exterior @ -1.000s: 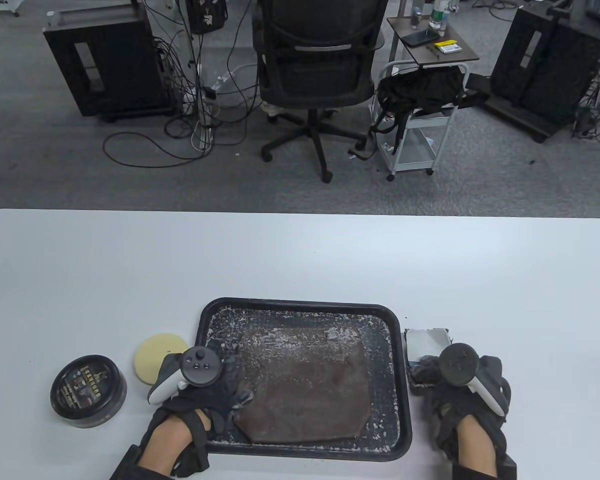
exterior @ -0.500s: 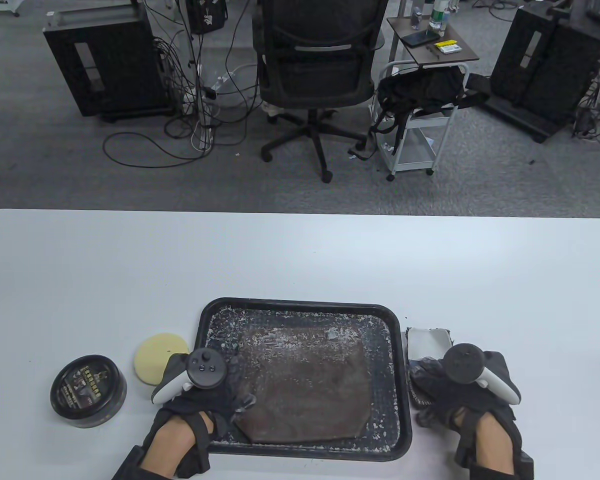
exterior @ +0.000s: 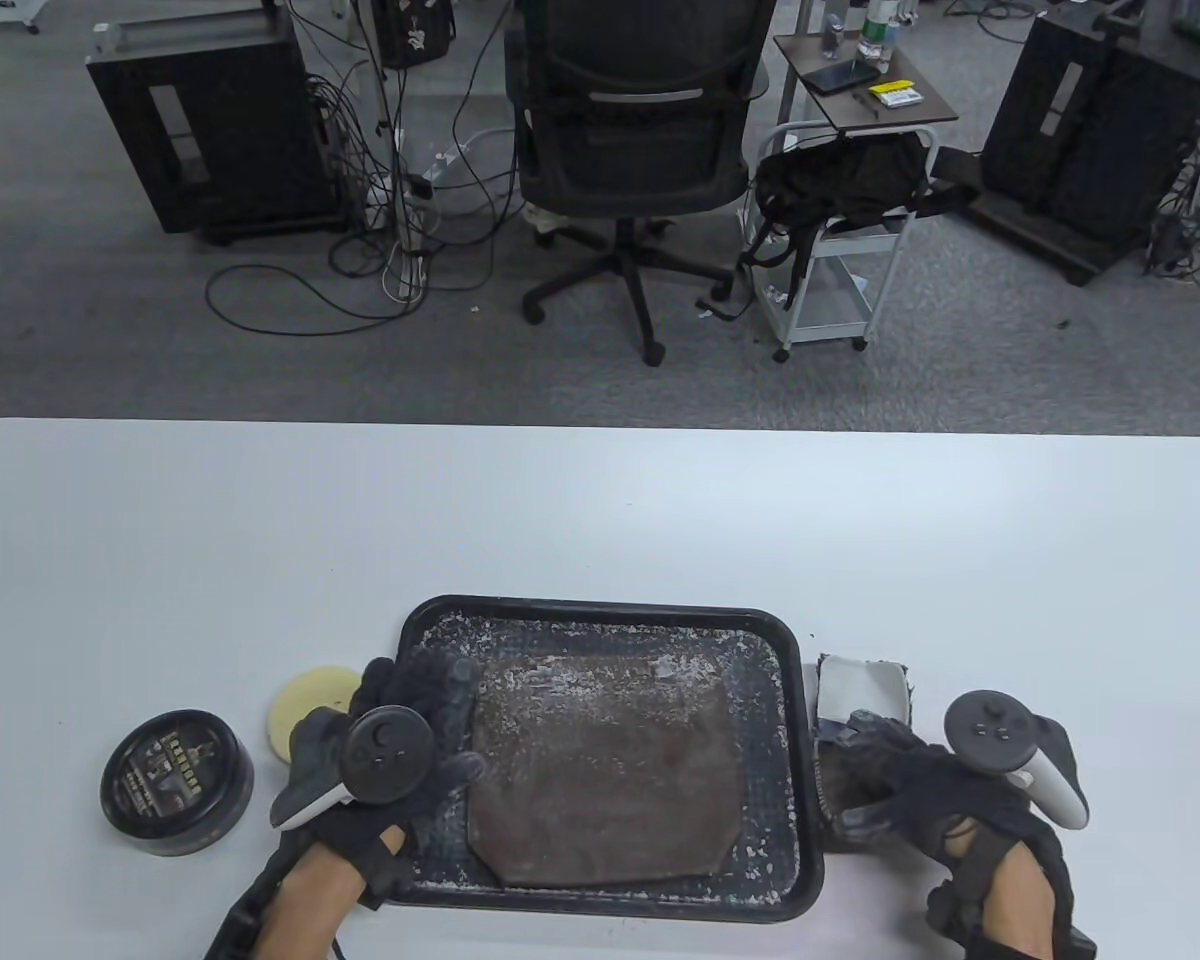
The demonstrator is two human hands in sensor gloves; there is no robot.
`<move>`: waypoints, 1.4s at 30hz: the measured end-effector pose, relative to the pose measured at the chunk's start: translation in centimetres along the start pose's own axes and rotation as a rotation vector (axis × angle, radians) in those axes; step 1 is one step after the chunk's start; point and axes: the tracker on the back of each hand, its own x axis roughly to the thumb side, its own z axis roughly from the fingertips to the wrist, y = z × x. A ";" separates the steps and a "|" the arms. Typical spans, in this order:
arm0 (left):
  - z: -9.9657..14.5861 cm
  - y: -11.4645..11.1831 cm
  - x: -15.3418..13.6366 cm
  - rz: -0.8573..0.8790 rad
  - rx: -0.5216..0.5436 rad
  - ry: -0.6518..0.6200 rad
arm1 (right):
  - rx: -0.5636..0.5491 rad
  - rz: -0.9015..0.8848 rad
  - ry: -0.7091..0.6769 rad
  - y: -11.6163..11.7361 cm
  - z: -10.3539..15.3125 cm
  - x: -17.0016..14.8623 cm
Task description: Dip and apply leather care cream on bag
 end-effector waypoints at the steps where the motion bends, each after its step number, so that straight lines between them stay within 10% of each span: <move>1: 0.2 0.5 -0.4 -0.040 0.022 0.038 | -0.037 -0.018 -0.017 -0.2 0.2 0.2; 10: 3.0 4.7 -6.6 -0.158 0.252 0.425 | -0.400 0.020 -0.050 -1.7 1.7 1.1; 22: 7.5 3.1 -16.2 0.056 -0.003 1.024 | -0.668 0.053 -0.029 -2.4 3.3 1.3; 32: 8.1 -0.4 -18.9 0.264 -0.263 1.103 | -0.678 0.089 -0.035 -2.2 3.2 1.5; 42: 7.7 -0.3 -18.8 0.237 -0.273 1.119 | -0.683 0.122 -0.031 -2.1 3.2 1.6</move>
